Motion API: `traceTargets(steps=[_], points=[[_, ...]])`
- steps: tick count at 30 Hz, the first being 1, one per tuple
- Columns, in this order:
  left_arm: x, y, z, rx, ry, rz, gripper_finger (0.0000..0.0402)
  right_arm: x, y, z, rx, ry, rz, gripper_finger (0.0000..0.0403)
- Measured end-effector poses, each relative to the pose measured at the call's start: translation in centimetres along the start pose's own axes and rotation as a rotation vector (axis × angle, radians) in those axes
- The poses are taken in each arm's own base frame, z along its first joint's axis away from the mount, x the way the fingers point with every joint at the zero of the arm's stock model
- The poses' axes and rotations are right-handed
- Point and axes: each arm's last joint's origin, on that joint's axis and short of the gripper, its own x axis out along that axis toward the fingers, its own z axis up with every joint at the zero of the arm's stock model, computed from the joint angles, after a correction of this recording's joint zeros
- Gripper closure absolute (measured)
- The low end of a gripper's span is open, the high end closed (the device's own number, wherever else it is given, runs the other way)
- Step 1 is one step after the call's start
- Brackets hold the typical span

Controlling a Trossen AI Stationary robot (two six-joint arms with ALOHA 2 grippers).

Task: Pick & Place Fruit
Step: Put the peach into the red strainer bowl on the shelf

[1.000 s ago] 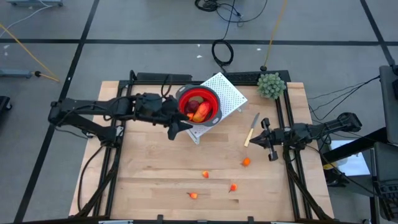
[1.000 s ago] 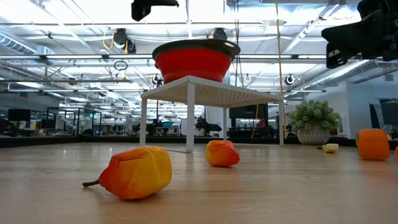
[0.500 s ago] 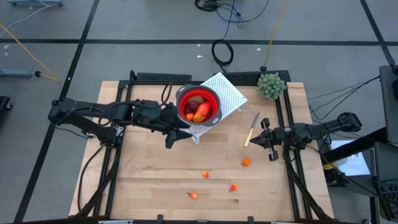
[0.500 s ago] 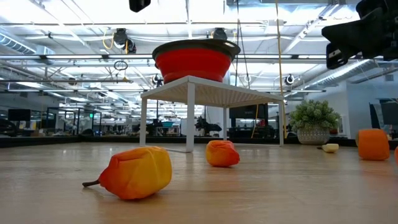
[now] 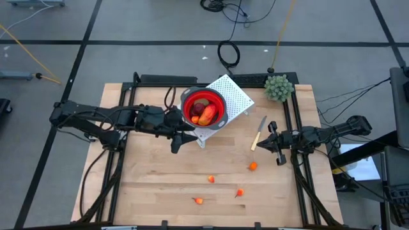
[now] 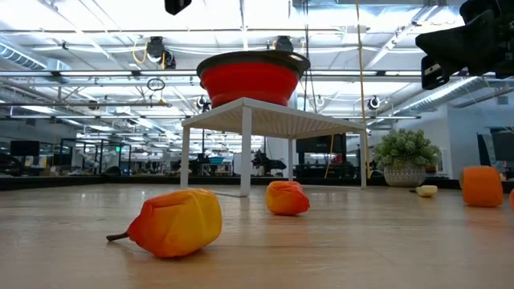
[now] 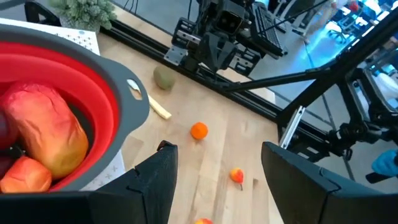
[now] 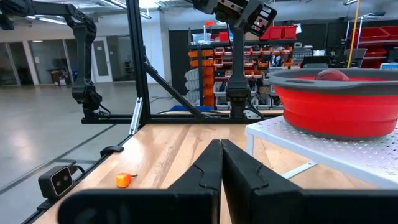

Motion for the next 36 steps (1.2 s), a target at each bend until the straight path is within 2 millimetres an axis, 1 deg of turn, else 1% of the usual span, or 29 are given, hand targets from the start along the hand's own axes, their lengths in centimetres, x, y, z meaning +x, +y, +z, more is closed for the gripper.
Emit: traceTargets(steps=[6,12,19,24,33,36], points=[[0.0,-0.6,-0.3,-0.014,0.003,-0.021,0.0172,0.0,0.0,0.0,0.000,0.000,-0.001,0.0403],[1.2,-1.9,-0.6,-0.002,-0.037,-0.087,0.0172,0.0,0.0,0.0,0.000,0.001,-0.002,0.0403],[2.7,-2.9,-1.3,0.105,-0.046,-0.125,0.0172,0.0,0.0,0.0,-0.002,0.001,-0.003,0.0403],[3.6,-3.0,-1.9,0.194,-0.024,-0.116,0.0172,0.0,0.0,0.0,-0.003,0.001,-0.003,0.0403],[4.0,-2.9,-2.1,0.194,-0.015,-0.111,0.0172,0.0,0.0,0.0,-0.008,0.001,-0.009,0.0403],[4.0,-2.9,-2.1,0.194,-0.015,-0.111,0.0172,0.0,-0.2,0.0,-0.012,0.000,-0.051,0.0403]])
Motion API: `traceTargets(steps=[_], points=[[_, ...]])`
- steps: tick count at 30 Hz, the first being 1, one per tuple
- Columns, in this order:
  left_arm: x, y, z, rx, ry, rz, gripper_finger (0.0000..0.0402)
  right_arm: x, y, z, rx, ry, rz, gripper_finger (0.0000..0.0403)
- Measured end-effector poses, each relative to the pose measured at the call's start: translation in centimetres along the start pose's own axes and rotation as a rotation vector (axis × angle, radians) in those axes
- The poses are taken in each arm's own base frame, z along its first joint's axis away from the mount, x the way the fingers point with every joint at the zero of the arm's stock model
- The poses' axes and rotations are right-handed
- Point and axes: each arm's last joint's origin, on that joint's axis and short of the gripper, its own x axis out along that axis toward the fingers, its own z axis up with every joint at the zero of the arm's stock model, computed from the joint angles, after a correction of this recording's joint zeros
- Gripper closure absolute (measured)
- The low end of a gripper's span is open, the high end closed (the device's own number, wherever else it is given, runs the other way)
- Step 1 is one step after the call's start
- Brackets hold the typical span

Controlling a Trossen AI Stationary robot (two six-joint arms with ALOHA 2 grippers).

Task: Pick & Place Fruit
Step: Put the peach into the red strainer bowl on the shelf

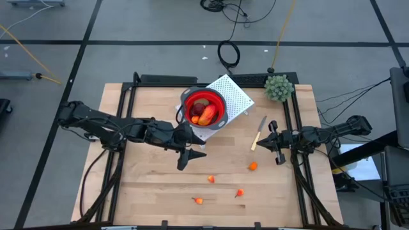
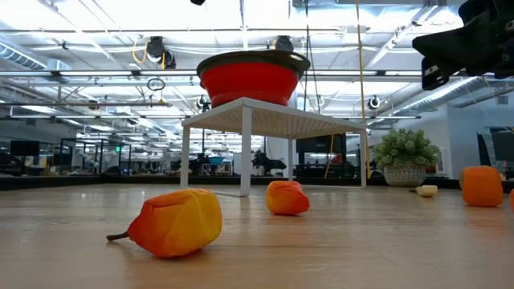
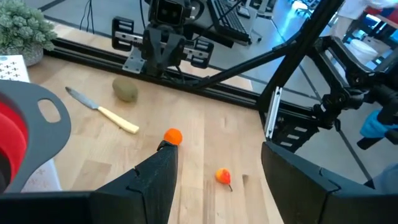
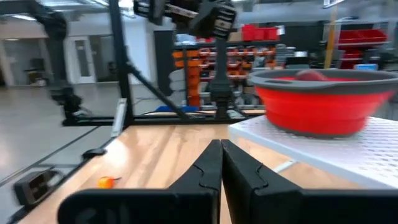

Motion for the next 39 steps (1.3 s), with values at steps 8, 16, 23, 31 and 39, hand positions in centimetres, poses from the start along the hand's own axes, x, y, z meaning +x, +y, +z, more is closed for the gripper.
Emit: traceTargets(steps=[8,16,23,31,39], points=[[0.1,0.0,0.0,-0.036,-0.003,0.006,0.0172,0.0,-0.2,0.0,0.009,-0.003,-0.058,0.0403],[0.1,-0.4,-0.1,-0.061,-0.008,-0.005,0.0172,0.0,-0.2,0.0,0.007,-0.003,-0.059,0.0403],[-0.2,-1.5,-2.2,-0.201,0.156,0.023,0.0172,0.0,-0.2,0.0,0.007,-0.002,-0.063,0.0403],[1.1,-4.6,-6.7,-0.166,0.384,0.017,0.0172,0.0,-0.2,0.0,0.006,0.001,-0.063,0.0403],[4.8,-6.5,-12.0,0.011,0.536,0.008,0.0172,0.0,-0.2,-0.1,0.006,0.005,-0.063,0.0403]])
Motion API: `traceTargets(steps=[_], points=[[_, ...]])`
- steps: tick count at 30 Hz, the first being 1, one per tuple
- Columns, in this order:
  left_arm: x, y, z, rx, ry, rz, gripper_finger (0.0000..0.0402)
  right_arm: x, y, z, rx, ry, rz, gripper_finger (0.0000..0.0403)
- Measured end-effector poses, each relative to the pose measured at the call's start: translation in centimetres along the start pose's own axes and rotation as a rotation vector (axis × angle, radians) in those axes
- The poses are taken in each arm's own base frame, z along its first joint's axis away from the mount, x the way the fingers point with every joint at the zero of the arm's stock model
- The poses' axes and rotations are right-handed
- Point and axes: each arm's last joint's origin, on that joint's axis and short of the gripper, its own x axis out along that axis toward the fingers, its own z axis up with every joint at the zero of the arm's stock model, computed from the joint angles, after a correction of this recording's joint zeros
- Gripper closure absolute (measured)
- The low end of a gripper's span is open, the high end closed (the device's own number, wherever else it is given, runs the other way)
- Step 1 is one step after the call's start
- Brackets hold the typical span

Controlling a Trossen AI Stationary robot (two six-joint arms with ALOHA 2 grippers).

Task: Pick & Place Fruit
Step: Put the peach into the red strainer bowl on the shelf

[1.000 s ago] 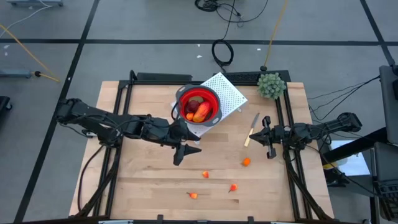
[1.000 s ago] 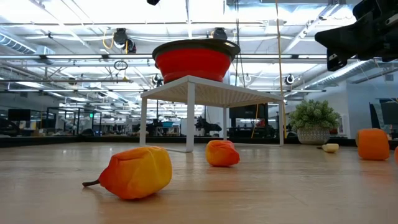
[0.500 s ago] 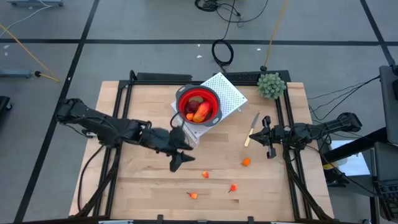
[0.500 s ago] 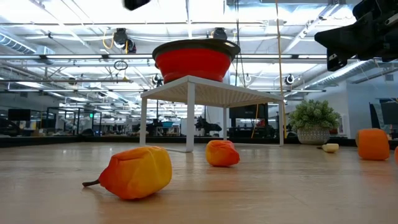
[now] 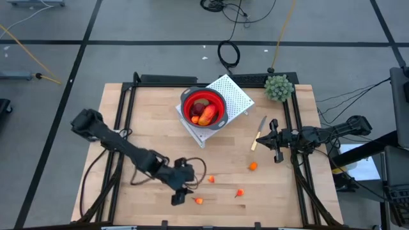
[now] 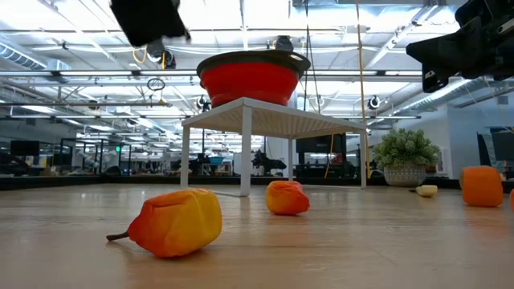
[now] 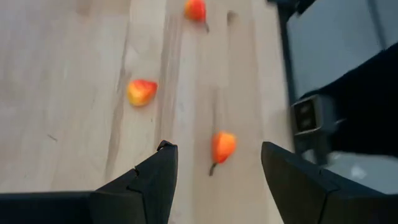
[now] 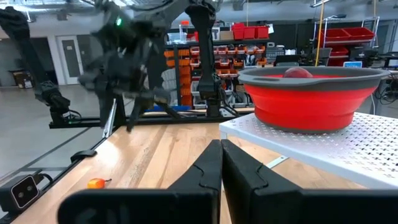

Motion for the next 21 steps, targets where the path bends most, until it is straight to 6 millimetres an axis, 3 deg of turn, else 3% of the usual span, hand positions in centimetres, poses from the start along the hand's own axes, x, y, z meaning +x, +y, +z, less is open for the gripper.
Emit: traceTargets(steps=[11,21], points=[[6.3,-0.4,-1.9,0.229,0.043,-0.015,0.0172,0.0,0.0,0.0,0.002,-0.001,0.000,0.0403],[9.3,-1.0,-3.1,0.279,0.036,-0.073,0.0172,0.0,0.0,0.0,0.086,-0.001,0.000,0.0403]])
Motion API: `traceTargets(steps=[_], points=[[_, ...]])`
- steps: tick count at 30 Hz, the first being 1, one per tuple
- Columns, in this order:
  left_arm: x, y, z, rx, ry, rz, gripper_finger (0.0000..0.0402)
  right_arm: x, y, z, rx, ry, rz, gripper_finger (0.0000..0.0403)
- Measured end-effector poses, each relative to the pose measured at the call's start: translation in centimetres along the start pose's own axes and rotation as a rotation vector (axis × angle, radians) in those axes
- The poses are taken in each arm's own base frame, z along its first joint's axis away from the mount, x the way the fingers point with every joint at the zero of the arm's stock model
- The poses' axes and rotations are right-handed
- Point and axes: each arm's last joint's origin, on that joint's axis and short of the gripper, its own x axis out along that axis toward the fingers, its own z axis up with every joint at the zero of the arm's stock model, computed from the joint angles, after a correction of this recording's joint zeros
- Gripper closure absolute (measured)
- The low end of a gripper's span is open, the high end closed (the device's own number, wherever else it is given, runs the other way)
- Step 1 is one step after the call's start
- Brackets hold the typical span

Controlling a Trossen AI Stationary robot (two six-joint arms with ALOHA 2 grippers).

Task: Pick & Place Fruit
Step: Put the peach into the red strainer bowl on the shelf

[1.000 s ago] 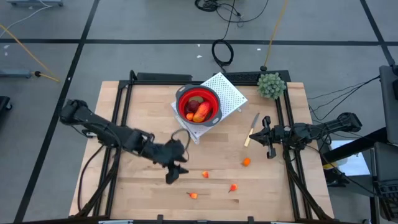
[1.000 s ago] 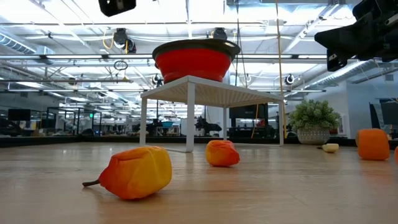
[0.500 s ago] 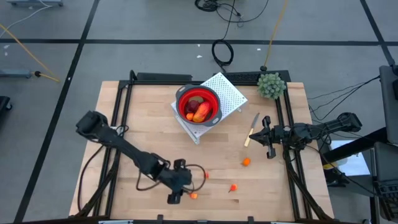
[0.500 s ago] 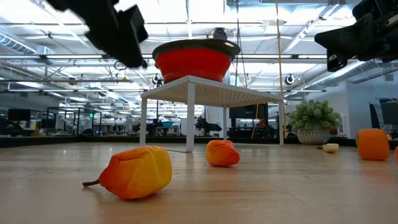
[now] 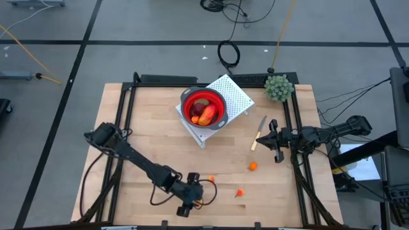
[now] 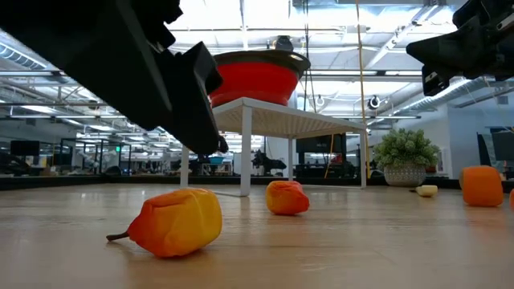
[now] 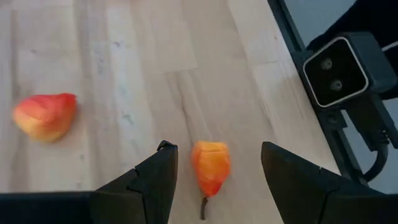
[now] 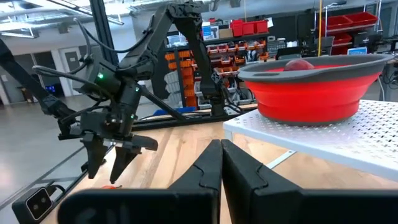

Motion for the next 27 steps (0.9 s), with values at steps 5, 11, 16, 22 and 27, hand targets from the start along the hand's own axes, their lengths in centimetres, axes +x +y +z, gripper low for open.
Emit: traceTargets(steps=[5,11,16,22,27], points=[[0.5,-0.4,-0.3,0.008,-0.008,-0.008,0.0172,0.0,0.0,0.0,0.000,0.000,0.000,0.0403],[0.9,-0.4,-0.6,0.011,0.008,0.014,0.0172,0.0,0.0,0.0,-0.013,0.003,0.000,0.0403],[0.9,0.0,-0.6,0.025,0.020,0.030,0.0172,0.0,0.0,-0.1,-0.016,0.008,-0.001,0.0403],[1.3,0.2,-0.9,0.030,0.037,0.033,0.0172,0.0,0.0,-0.1,-0.018,0.014,-0.002,0.0403],[2.2,0.4,-1.6,0.030,0.069,0.031,0.0172,0.0,0.0,-0.3,-0.022,0.028,-0.003,0.0403]])
